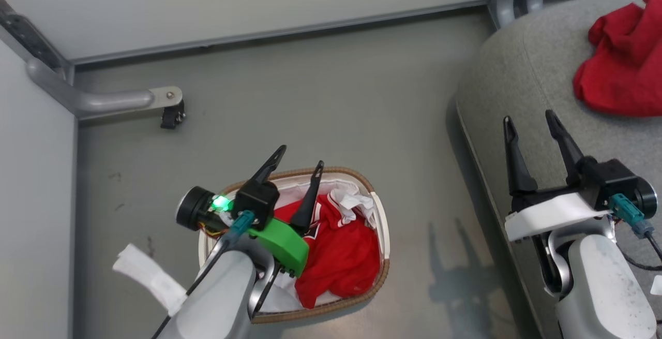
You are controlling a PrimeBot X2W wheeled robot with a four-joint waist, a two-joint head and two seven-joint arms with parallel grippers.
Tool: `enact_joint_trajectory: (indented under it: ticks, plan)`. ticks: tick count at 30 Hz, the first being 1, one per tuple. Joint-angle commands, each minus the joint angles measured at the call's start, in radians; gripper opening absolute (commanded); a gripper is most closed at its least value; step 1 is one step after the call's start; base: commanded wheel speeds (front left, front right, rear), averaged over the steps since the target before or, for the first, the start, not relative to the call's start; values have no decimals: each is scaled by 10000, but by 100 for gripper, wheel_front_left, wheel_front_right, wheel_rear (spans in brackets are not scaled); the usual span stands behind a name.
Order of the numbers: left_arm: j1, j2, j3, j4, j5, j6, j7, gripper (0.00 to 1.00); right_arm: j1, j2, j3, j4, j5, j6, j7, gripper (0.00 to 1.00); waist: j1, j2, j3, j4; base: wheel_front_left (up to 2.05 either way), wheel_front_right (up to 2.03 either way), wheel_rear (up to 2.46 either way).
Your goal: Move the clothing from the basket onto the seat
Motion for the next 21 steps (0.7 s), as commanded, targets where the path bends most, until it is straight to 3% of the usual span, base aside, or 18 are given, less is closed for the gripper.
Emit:
enact_joint_trajectory:
  ticks: [1, 11, 21]
  plan:
    - [-454, 141, -324, 326, 49, -22, 7, 100, -316, -25, 0, -111, 22, -12, -51, 100, 0, 0, 1535, -833, 0, 0, 0]
    - [-2833, 655, -3781, 3293, -496, -15, 472, 100, -1310, -17, -3, -602, 569, -10, -51, 100, 0, 0, 3534, -1894, 0, 0, 0]
    - [-4543, 961, -5546, 4835, -1182, -9, 570, 100, -1908, -15, 414, -1137, 974, -10, -49, 100, 0, 0, 4843, -2579, 0, 0, 0]
